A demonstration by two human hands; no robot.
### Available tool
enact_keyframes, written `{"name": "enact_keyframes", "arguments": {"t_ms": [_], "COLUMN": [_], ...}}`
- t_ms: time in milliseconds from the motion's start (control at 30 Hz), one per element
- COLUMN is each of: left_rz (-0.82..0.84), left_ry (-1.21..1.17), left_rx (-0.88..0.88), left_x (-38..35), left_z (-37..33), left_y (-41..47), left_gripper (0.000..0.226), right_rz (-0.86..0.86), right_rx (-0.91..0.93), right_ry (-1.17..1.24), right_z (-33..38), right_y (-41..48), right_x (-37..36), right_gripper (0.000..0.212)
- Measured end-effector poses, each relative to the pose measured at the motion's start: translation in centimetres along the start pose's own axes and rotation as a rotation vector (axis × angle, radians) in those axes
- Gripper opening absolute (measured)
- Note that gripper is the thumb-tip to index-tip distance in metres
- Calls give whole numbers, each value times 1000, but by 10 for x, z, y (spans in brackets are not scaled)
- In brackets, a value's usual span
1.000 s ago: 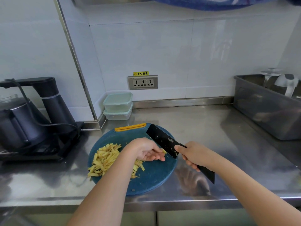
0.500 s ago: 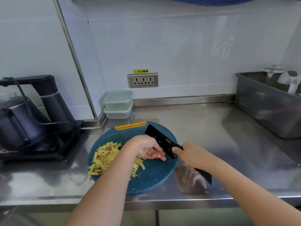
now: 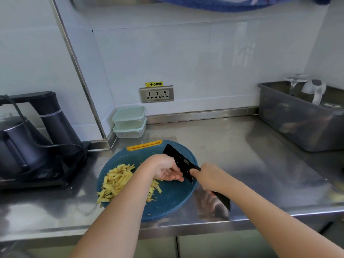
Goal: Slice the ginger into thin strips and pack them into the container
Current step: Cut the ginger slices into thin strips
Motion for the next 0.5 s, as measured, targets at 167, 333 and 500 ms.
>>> {"name": "enact_keyframes", "arguments": {"t_ms": [167, 333, 500], "left_rz": [-38, -141, -380], "left_ry": [33, 133, 181], "left_rx": [8, 19, -98], "left_x": [-1, 5, 35], "left_z": [-1, 1, 2], "left_y": [-10, -21, -38], "left_gripper": [21, 26, 19], "right_rz": [-54, -192, -235], "right_rx": [-26, 57, 56], "right_ry": [163, -114, -399], "right_z": [-13, -3, 3], "right_y": [-11, -10, -5], "right_x": [11, 32, 19], "right_gripper": [42, 44, 44]}}
Point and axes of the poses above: each hand's wrist, its own y-axis towards the middle knuckle, its own x-axis out of the back of the hand, z = x × y, the point moved 5 cm from there along y, towards the middle knuckle, and after that the axes turned 8 degrees about x, right-handed, at the moved point
